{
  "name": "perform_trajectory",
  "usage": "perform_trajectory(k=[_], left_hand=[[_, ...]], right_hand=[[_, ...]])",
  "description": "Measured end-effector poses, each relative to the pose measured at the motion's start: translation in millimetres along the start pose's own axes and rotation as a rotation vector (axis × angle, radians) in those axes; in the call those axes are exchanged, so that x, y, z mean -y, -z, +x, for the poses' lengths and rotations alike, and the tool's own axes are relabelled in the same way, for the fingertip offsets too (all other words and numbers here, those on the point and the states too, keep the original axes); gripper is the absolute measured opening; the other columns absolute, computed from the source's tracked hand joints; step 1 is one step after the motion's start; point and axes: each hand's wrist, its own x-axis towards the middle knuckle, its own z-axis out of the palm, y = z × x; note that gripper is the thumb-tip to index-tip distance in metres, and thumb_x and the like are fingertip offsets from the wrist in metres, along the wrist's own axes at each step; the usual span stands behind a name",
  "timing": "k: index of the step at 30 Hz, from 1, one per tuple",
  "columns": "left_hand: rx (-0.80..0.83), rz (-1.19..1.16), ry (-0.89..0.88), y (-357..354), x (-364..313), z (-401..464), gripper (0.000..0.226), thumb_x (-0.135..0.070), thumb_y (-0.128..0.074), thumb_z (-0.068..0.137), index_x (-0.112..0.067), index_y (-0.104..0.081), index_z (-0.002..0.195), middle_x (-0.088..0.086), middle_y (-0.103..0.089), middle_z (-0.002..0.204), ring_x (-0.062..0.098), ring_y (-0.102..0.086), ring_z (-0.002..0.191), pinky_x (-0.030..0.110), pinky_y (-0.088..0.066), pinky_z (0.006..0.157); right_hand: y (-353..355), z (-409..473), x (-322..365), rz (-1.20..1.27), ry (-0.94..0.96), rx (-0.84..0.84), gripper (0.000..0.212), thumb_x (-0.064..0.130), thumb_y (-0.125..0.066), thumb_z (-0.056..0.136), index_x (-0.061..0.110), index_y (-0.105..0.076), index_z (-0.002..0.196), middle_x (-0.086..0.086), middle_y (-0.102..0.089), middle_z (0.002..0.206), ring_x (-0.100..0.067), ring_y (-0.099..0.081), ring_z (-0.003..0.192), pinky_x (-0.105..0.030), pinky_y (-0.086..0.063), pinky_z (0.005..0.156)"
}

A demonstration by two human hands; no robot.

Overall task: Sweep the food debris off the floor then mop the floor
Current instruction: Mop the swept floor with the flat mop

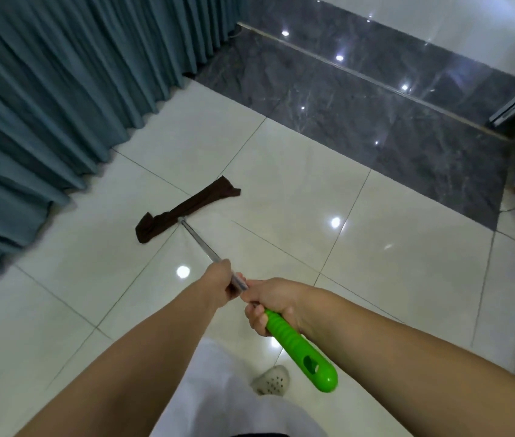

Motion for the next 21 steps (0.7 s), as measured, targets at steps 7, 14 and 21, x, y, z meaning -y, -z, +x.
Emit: perform_trajectory(k=[7,14,21], left_hand=[[-0.058,-0.095,-0.003,37,27,-2,0.035,-0.019,-0.03,0.102,0.0,-0.043,0.127,0.011,-0.043,0.071,0.018,-0.046,0.062,0.026,-0.045,0.046],[-0.094,-0.126,0.014,48,42,-15,0.031,-0.02,-0.033,0.102,-0.004,-0.04,0.127,0.009,-0.045,0.076,0.015,-0.047,0.062,0.023,-0.047,0.04],[-0.043,-0.101,0.028,18,50,-24,0.025,-0.013,-0.029,0.1,-0.004,-0.038,0.078,0.011,-0.045,0.072,0.018,-0.046,0.06,0.023,-0.048,0.038]], right_hand=[[-16,7,-18,-0.146,-0.07,0.053,0.029,0.003,-0.034,0.096,0.029,-0.046,0.104,0.004,-0.034,0.041,-0.003,-0.032,0.024,-0.006,-0.028,0.031],[-19,7,-27,-0.212,-0.113,0.058,0.03,0.005,-0.035,0.095,0.029,-0.049,0.106,0.003,-0.036,0.036,-0.004,-0.032,0.023,-0.006,-0.027,0.03],[13,-23,-29,-0.143,-0.146,0.058,0.029,0.009,-0.037,0.099,0.018,-0.044,0.071,0.001,-0.04,0.037,-0.004,-0.035,0.022,-0.008,-0.028,0.027]])
